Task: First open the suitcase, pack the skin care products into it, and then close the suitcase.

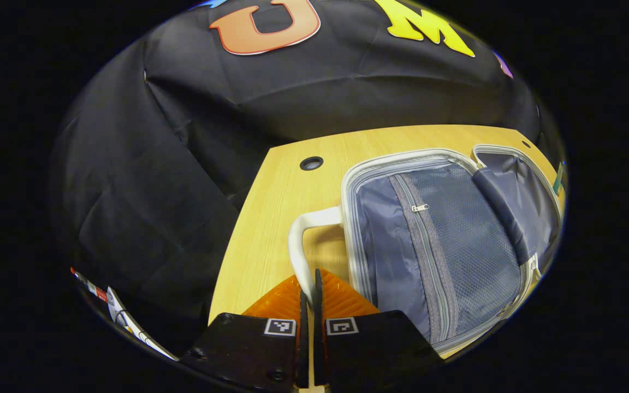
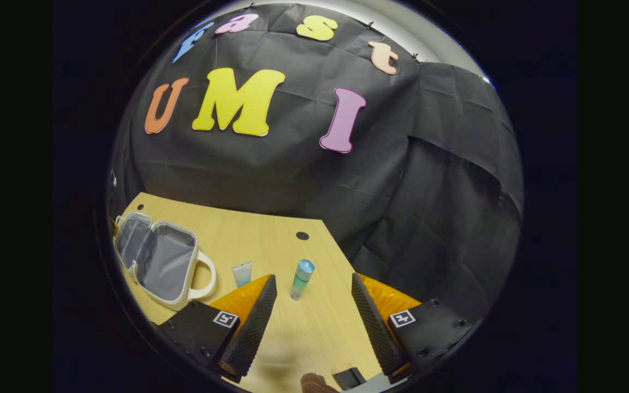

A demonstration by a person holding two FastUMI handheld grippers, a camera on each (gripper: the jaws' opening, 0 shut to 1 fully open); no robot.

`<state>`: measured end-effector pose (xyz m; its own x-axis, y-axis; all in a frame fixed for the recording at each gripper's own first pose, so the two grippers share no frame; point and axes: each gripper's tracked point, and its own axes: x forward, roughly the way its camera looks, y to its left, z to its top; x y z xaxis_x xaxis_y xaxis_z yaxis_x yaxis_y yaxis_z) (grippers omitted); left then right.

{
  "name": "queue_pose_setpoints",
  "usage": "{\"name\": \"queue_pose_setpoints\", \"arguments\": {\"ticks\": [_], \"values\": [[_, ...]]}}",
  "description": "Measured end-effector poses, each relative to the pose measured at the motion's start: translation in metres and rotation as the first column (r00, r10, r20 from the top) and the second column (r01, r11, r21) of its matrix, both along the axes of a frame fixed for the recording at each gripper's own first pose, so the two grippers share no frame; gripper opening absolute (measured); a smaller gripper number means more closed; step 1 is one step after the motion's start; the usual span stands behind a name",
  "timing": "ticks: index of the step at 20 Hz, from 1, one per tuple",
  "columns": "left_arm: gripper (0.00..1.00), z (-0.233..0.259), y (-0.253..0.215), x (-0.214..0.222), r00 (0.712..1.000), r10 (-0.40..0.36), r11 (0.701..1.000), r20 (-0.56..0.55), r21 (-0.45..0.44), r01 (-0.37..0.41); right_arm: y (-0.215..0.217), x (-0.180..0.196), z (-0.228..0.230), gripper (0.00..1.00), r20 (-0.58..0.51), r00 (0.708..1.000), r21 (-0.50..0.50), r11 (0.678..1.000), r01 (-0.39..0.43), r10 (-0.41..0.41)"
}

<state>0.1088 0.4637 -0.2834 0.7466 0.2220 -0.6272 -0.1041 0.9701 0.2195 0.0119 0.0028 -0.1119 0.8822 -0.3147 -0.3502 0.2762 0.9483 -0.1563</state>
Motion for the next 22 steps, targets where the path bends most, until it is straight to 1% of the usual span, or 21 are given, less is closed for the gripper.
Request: {"name": "queue_pose_setpoints", "arguments": {"ticks": [1,2,3,4,5,6,7,8,9,11,13,14,15,16,18,19,20,22], "values": [[0.11,-0.002,0.002,0.001,1.0,-0.005,1.0,0.006,-0.01,0.005,0.003,0.0,0.001,0.82,-0.001,1.0,-0.007,1.0,-0.005,0.005],[0.13,-0.001,0.004,0.002,1.0,-0.004,1.0,0.017,-0.014,0.004,0.006,-0.001,0.001,0.82,-0.001,1.0,-0.016,1.0,-0.013,0.013],[0.16,-0.001,0.01,0.002,1.0,0.003,1.0,0.022,-0.004,-0.003,0.009,-0.001,0.002,0.81,0.0,1.0,-0.026,0.999,-0.022,0.022],[0.29,0.001,0.016,-0.002,1.0,0.023,1.0,0.017,0.019,-0.023,0.012,-0.001,0.001,0.81,0.001,0.999,-0.038,0.999,-0.034,0.034],[0.39,-0.001,0.022,-0.005,0.999,0.037,0.999,0.011,0.023,-0.038,0.015,-0.002,0.002,0.81,0.003,0.999,-0.048,0.998,-0.045,0.046],[0.46,0.0,0.023,-0.007,0.999,0.047,0.999,0.016,0.015,-0.048,0.019,-0.002,0.001,0.81,0.007,0.998,-0.056,0.997,-0.059,0.06],[0.63,0.0,0.024,-0.008,0.998,0.059,0.998,0.017,0.008,-0.059,0.023,-0.001,0.001,0.81,0.012,0.997,-0.062,0.995,-0.077,0.078],[0.6,-0.001,0.028,-0.012,0.997,0.076,0.997,0.007,0.019,-0.076,0.026,0.0,0.001,0.82,0.016,0.995,-0.071,0.993,-0.095,0.097],[0.74,-0.002,0.031,-0.016,0.996,0.091,0.996,0.0,0.015,-0.091,0.028,0.001,0.0,0.81,0.019,0.993,-0.079,0.991,-0.111,0.113],[0.87,-0.001,0.028,-0.024,0.993,0.119,0.993,-0.018,-0.007,-0.119,0.029,0.003,-0.004,0.82,0.021,0.989,-0.072,0.987,-0.142,0.144],[0.9,0.005,0.022,-0.037,0.989,0.149,0.988,-0.018,-0.037,-0.149,0.024,0.004,-0.009,0.82,0.025,0.985,-0.056,0.984,-0.168,0.169],[0.9,0.011,0.02,-0.041,0.986,0.169,0.985,-0.002,-0.045,-0.169,0.018,0.006,-0.011,0.82,0.027,0.983,-0.052,0.983,-0.178,0.18],[0.92,0.016,0.022,-0.045,0.981,0.193,0.981,0.011,-0.037,-0.192,0.012,0.007,-0.013,0.82,0.027,0.982,-0.05,0.981,-0.187,0.189],[1.0,0.021,0.023,-0.05,0.977,0.211,0.977,0.02,-0.03,-0.21,0.005,0.007,-0.015,0.82,0.028,0.98,-0.045,0.979,-0.197,0.199],[0.99,0.033,0.02,-0.057,0.966,0.256,0.967,0.036,-0.007,-0.255,-0.011,0.01,-0.017,0.82,0.033,0.974,-0.049,0.973,-0.223,0.225],[0.99,0.043,0.01,-0.058,0.964,0.259,0.966,0.06,-0.022,-0.258,-0.018,0.012,-0.019,0.81,0.03,0.97,-0.05,0.97,-0.238,0.24],[0.99,0.054,-0.008,-0.058,0.965,0.247,0.969,0.092,-0.041,-0.244,-0.027,0.014,-0.02,0.83,0.032,0.968,-0.043,0.968,-0.248,0.25],[0.99,0.084,-0.054,-0.053,0.965,0.209,0.977,0.156,-0.068,-0.201,-0.043,0.019,-0.026,0.82,0.033,0.963,-0.024,0.963,-0.267,0.267]]}}
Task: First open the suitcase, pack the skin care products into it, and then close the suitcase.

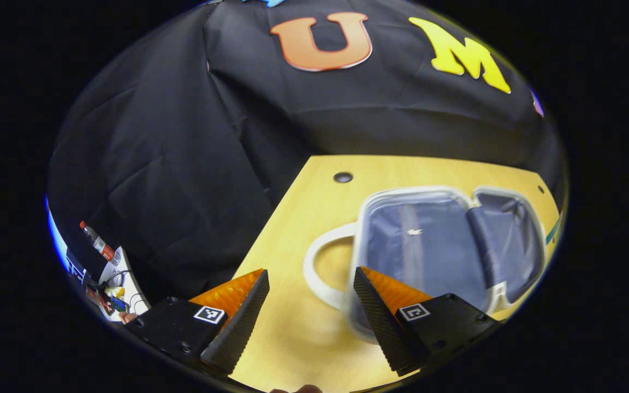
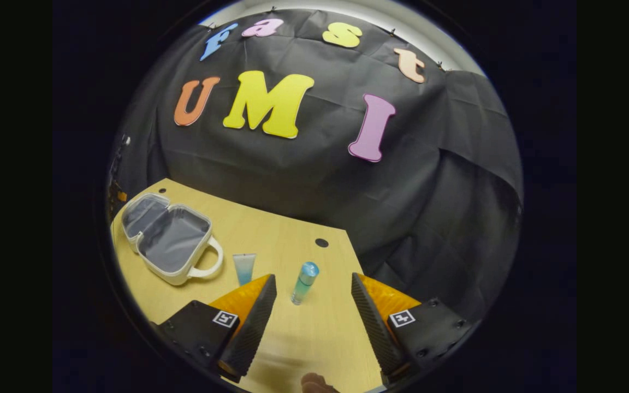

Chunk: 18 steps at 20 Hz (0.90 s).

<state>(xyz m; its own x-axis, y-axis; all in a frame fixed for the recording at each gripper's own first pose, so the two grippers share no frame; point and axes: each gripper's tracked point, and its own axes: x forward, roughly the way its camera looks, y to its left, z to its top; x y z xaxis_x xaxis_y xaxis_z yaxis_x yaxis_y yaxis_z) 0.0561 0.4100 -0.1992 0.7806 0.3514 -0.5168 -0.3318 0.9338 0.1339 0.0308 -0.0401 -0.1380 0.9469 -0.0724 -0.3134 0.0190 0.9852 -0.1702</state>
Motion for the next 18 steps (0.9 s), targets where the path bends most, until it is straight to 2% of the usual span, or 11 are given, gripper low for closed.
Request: {"name": "queue_pose_setpoints", "arguments": {"ticks": [5,10,14,18], "values": [[0.99,0.035,-0.138,0.025,0.987,-0.117,0.991,0.111,-0.059,0.124,-0.037,0.013,-0.011,0.82,-0.019,0.998,0.034,0.998,-0.052,0.053],[0.99,0.042,-0.29,0.048,0.954,-0.26,0.949,0.152,-0.14,0.281,-0.069,0.019,-0.027,0.81,-0.042,0.993,0.041,0.993,-0.109,0.111],[0.99,0.031,-0.404,0.055,0.894,-0.412,0.875,0.177,-0.197,0.443,-0.087,0.02,-0.047,0.81,-0.075,0.987,0.065,0.988,-0.14,0.145],[0.99,0.005,-0.502,0.067,0.819,-0.545,0.785,0.178,-0.235,0.573,-0.096,0.025,-0.068,0.81,-0.104,0.98,0.06,0.985,-0.163,0.169]]}}
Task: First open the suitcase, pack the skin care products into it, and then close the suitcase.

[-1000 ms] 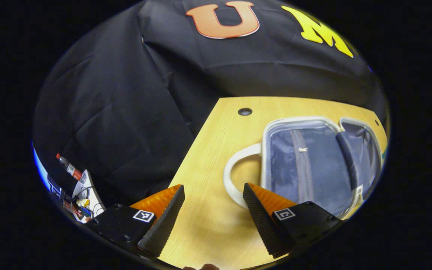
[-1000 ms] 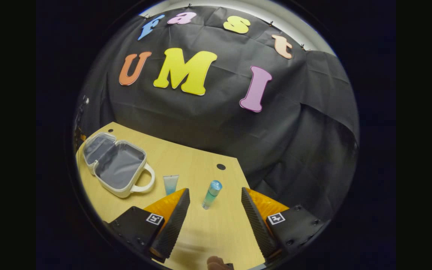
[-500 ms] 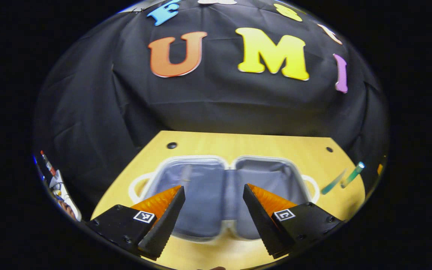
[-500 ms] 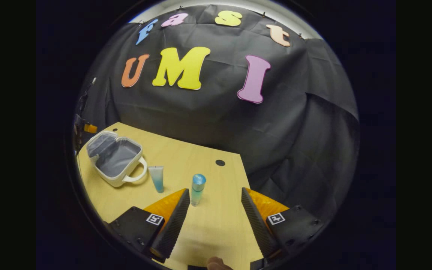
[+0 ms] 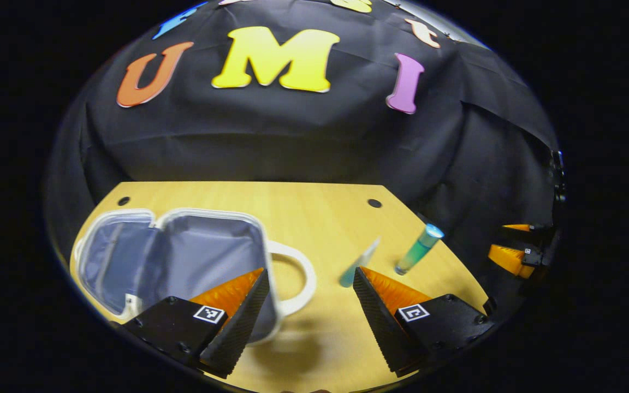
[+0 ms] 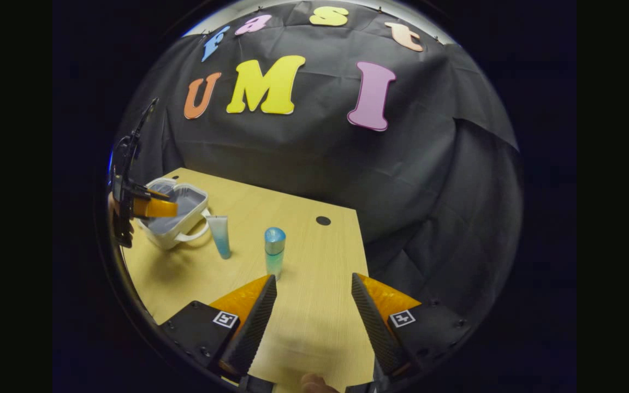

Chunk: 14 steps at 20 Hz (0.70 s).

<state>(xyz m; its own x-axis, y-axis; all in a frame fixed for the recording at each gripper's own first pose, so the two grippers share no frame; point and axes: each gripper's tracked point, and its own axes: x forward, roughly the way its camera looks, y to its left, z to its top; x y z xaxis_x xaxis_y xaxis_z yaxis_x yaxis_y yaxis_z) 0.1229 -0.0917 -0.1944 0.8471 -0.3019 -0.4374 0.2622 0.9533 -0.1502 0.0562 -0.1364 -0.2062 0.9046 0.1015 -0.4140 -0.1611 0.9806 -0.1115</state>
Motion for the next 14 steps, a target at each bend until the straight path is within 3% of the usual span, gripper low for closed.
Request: {"name": "queue_pose_setpoints", "arguments": {"ticks": [4,9,11,12,14], "values": [[0.99,-0.036,-0.064,0.039,0.996,-0.087,0.996,-0.032,-0.001,0.087,-0.001,0.007,-0.015,0.82,-0.047,0.999,0.023,1.0,-0.012,0.014],[1.0,-0.086,-0.082,0.072,0.993,-0.052,0.998,-0.107,-0.023,0.05,0.001,0.027,-0.036,0.82,-0.094,0.996,0.018,1.0,-0.006,0.007],[0.82,-0.098,-0.086,0.081,0.991,-0.043,0.999,-0.124,-0.021,0.041,0.005,0.04,-0.04,0.82,-0.104,0.995,0.023,1.0,-0.001,0.003],[0.86,-0.103,-0.085,0.085,0.991,-0.035,0.999,-0.133,-0.013,0.034,0.01,0.045,-0.043,0.82,-0.11,0.994,0.034,0.999,-0.001,0.005],[0.54,-0.107,-0.086,0.092,0.991,-0.017,1.0,-0.13,-0.006,0.017,0.021,0.057,-0.044,0.82,-0.113,0.994,0.054,0.999,-0.004,0.01]]}}
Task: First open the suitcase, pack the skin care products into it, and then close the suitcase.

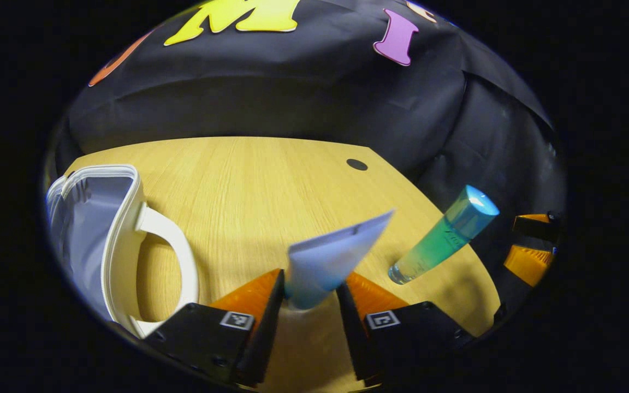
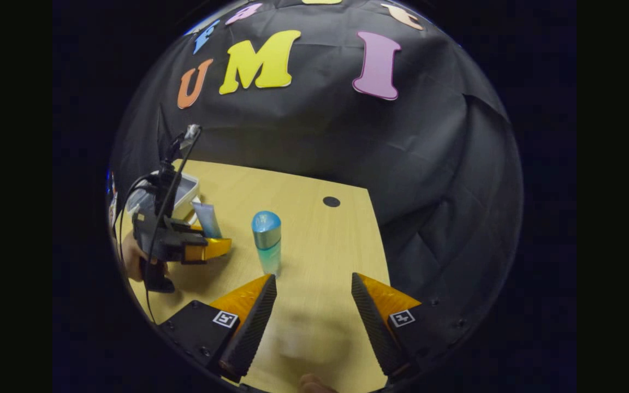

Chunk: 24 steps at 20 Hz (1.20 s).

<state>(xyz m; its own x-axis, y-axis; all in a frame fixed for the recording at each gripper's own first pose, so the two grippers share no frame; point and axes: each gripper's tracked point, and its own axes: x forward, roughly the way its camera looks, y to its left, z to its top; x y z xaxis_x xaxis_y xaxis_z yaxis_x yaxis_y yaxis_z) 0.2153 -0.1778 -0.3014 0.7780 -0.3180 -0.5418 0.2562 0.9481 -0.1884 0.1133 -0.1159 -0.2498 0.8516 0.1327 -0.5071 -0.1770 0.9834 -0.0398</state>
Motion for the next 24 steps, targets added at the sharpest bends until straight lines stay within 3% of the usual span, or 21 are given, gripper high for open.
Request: {"name": "queue_pose_setpoints", "arguments": {"ticks": [5,6,7,8,10,12,15,17,18,19,22,24], "values": [[0.46,0.005,0.006,-0.004,1.0,0.026,0.998,0.004,0.059,-0.026,0.039,0.028,0.0,0.82,0.001,0.999,0.044,0.998,-0.05,0.05],[0.51,0.012,0.007,-0.01,0.999,0.042,0.998,0.006,0.053,-0.043,0.048,0.03,-0.002,0.83,0.002,0.998,0.055,0.996,-0.066,0.066],[0.51,0.021,0.009,-0.017,0.998,0.059,0.997,0.01,0.051,-0.059,0.057,0.033,-0.002,0.82,0.003,0.997,0.062,0.995,-0.08,0.08],[0.45,0.031,0.014,-0.024,0.996,0.083,0.995,0.028,0.06,-0.085,0.063,0.036,-0.004,0.82,0.006,0.996,0.064,0.994,-0.089,0.088],[0.45,0.057,0.037,-0.038,0.981,0.181,0.979,0.077,0.082,-0.187,0.075,0.043,-0.01,0.82,0.0,0.996,0.059,0.994,-0.093,0.093],[0.45,0.079,0.068,-0.059,0.948,0.308,0.944,0.083,0.097,-0.315,0.079,0.052,-0.022,0.81,-0.022,0.998,0.036,0.997,-0.062,0.062],[0.45,0.108,0.092,-0.1,0.931,0.36,0.932,0.057,0.032,-0.362,0.09,0.065,-0.032,0.76,-0.047,0.999,0.06,0.998,-0.014,0.016],[0.43,0.127,0.115,-0.118,0.928,0.365,0.93,0.081,0.022,-0.368,0.094,0.069,-0.039,0.71,-0.06,0.998,0.04,0.999,0.008,-0.006],[0.48,0.135,0.127,-0.127,0.926,0.366,0.929,0.093,0.032,-0.37,0.094,0.071,-0.042,0.62,-0.063,0.998,0.029,0.999,0.019,-0.017],[0.43,0.143,0.141,-0.133,0.923,0.371,0.925,0.102,0.048,-0.377,0.095,0.071,-0.04,0.58,-0.062,0.998,0.033,0.999,0.029,-0.027],[0.42,0.152,0.187,-0.143,0.916,0.385,0.914,0.107,0.092,-0.395,0.105,0.059,-0.037,0.4,-0.077,0.996,0.042,0.998,0.05,-0.046],[0.42,0.144,0.221,-0.138,0.909,0.404,0.902,0.106,0.119,-0.415,0.107,0.05,-0.038,0.38,-0.072,0.995,0.013,0.998,0.067,-0.066]]}}
